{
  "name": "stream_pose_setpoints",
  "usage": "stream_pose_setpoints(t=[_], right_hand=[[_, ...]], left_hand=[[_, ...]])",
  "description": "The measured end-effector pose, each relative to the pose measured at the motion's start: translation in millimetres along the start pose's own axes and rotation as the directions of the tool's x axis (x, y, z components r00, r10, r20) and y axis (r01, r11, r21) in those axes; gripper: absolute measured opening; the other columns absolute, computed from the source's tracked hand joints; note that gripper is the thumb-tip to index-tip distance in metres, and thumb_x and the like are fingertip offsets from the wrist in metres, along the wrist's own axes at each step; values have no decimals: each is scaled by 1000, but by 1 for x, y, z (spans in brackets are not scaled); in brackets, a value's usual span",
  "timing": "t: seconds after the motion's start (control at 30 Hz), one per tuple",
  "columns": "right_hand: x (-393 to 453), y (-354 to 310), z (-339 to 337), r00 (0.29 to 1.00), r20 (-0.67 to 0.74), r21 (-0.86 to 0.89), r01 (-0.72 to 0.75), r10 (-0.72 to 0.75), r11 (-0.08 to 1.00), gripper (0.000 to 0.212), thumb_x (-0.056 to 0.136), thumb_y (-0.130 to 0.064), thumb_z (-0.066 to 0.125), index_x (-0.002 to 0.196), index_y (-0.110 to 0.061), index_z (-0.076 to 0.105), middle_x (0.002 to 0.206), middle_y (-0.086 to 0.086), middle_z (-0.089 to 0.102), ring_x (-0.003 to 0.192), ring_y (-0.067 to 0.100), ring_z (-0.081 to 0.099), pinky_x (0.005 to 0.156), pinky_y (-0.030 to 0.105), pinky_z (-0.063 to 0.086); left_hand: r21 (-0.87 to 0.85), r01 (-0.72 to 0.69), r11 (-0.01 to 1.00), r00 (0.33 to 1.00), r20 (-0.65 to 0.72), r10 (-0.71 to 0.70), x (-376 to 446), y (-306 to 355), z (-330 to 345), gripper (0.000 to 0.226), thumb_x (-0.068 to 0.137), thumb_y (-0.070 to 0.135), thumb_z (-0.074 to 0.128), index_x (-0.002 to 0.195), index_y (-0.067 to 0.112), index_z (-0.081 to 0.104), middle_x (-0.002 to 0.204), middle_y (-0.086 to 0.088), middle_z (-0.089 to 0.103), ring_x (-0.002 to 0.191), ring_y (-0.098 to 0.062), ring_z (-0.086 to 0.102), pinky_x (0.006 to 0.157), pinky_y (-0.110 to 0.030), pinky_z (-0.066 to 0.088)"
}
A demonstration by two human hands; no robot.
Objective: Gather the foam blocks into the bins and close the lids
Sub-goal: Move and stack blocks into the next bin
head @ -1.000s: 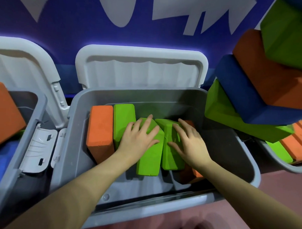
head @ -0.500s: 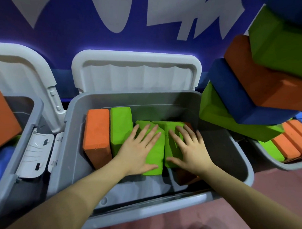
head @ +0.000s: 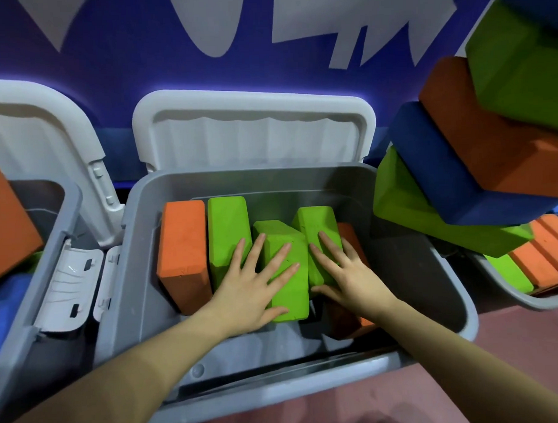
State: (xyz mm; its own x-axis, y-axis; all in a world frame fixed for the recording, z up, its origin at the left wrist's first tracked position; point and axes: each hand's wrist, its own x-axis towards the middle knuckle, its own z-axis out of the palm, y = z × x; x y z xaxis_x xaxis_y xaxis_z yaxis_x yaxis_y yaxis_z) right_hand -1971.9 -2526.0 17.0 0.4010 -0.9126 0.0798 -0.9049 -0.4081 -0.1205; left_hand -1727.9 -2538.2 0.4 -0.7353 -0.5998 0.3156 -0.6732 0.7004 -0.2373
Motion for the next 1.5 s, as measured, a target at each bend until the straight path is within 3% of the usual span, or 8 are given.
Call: stream_pose_setpoints(t=[0.13, 0.37, 0.5, 0.67, 0.77, 0.87, 1.0, 1.5], right_hand=[[-2, 6, 0, 996, 69, 116, -64, 56, 991, 85, 80, -75, 37, 150, -36, 7, 160, 1, 8, 138, 49, 25, 106, 60, 34], [0, 4, -2, 994, 106, 113, -51, 38, 992, 65, 91, -65, 32, 145, -31, 25, 153, 15, 31, 126, 53, 42, 98, 62, 42], [5, -6, -9, 984, 133, 63, -131, 121, 989, 84, 80, -74, 41, 150, -44, 7, 158, 2, 15, 133, 44, 29, 96, 58, 46], [21, -17, -7, 952, 144, 64, -281, 270, 958, 111, 76, -56, 70, 151, -31, -8, 159, 7, -4, 138, 39, 21, 105, 48, 40], [27, -20, -2, 954, 122, 74, -282, 272, 956, 105, 80, -49, 71, 153, -21, 3, 161, 12, -5, 136, 43, 25, 109, 45, 32], [26, -21, 4, 970, 36, 140, -241, 239, 960, 96, 71, -41, 81, 148, -10, 32, 155, 24, 21, 119, 57, 43, 98, 58, 41], [35, -26, 0, 981, -30, 169, -183, 191, 969, 89, 66, -36, 85, 141, -8, 45, 149, 26, 34, 106, 57, 52, 85, 58, 49], [65, -22, -10, 989, 76, 142, -134, 124, 981, 91, 78, -42, 73, 150, -16, 25, 159, 14, 10, 131, 49, 34, 105, 50, 36]], left_hand=[[2, 0, 1000, 989, 151, 0, 4, 1, -1, 130, 49, 81, 65, 151, 17, 19, 159, -16, 5, 137, -57, 14, 105, -72, 16], [-35, 67, 997, 983, 172, -60, 11, -17, -5, 69, 86, 55, 39, 132, 6, 55, 140, -20, 48, 122, -50, 47, 102, -64, 34], [-87, 141, 986, 947, 304, -108, 29, -16, -10, 101, 55, 73, 72, 131, 8, 56, 130, -22, 56, 111, -49, 57, 96, -62, 40], [-96, 297, 950, 897, 370, -243, 52, -13, -13, 115, 73, 72, 59, 151, 28, -12, 159, -14, -12, 142, -49, 8, 115, -57, 1], [-99, 284, 954, 905, 356, -232, 54, -15, -8, 111, 79, 69, 56, 150, 25, -18, 156, -15, -23, 141, -52, 0, 114, -58, -4], [-147, 235, 961, 925, 338, -175, 51, -16, -9, 98, 87, 54, 58, 153, 11, -1, 158, -20, -10, 138, -57, 10, 115, -60, 3], [-111, 279, 954, 932, 271, -241, 42, -18, -8, 96, 53, 45, 88, 130, -2, 55, 138, -26, 48, 110, -58, 52, 91, -64, 44], [-80, 339, 938, 923, 223, -314, 39, -23, -4, 89, 51, 41, 90, 124, -2, 61, 131, -26, 55, 107, -59, 53, 90, -66, 44]])
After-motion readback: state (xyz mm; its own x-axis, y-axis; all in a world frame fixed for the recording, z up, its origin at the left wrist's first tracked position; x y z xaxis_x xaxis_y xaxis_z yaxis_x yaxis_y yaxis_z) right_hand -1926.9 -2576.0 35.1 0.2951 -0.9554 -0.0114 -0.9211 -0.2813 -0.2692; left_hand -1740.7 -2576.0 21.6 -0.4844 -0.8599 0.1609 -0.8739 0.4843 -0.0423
